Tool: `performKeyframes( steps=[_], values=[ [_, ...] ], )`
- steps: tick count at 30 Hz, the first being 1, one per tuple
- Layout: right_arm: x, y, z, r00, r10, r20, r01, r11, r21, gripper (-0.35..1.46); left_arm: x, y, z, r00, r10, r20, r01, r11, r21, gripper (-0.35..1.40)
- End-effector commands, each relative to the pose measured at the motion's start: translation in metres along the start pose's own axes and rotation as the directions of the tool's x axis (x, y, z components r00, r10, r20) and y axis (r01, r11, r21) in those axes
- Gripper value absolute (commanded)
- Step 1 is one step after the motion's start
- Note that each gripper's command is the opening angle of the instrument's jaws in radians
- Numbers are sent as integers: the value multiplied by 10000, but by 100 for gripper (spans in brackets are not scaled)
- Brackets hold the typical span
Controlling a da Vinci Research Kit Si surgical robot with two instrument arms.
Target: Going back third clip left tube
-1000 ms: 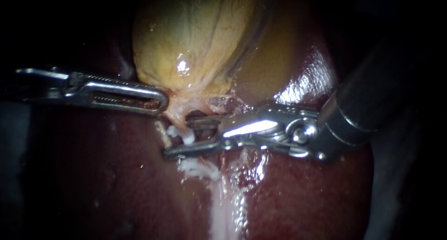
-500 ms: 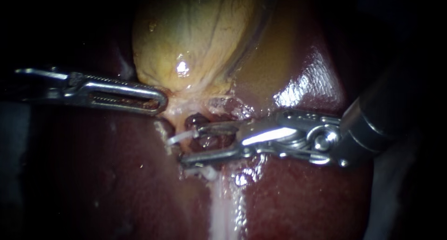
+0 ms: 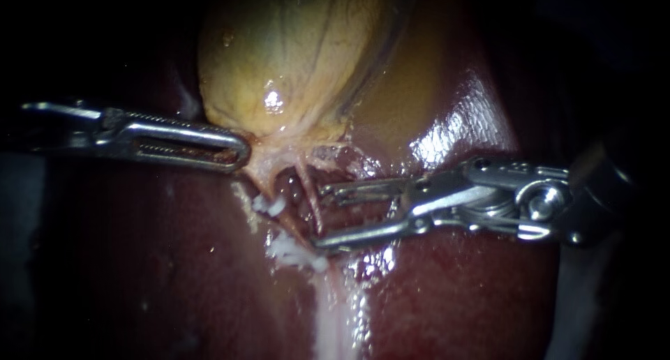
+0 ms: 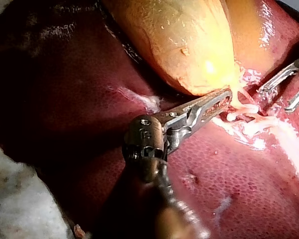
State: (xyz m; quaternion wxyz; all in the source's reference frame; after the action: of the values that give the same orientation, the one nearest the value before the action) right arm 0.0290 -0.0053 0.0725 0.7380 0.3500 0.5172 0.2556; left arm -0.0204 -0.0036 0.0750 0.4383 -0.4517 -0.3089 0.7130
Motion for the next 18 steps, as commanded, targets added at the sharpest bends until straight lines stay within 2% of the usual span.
performKeyframes(
  steps=[1,8,18],
  values=[
    [1,0,-5,10000,-98,-9,98,9999,-51,49,0,0,0,10000,0,-1,0,10000,0,-35],
    [4,-2,-33,9917,-1281,40,1282,9918,-4,49,0,0,1,10000,0,-1,0,10000,1,-35],
    [9,-4,-61,9800,-1987,69,1986,9800,130,49,0,0,1,10000,0,-2,0,10000,1,-35]
  ],
)
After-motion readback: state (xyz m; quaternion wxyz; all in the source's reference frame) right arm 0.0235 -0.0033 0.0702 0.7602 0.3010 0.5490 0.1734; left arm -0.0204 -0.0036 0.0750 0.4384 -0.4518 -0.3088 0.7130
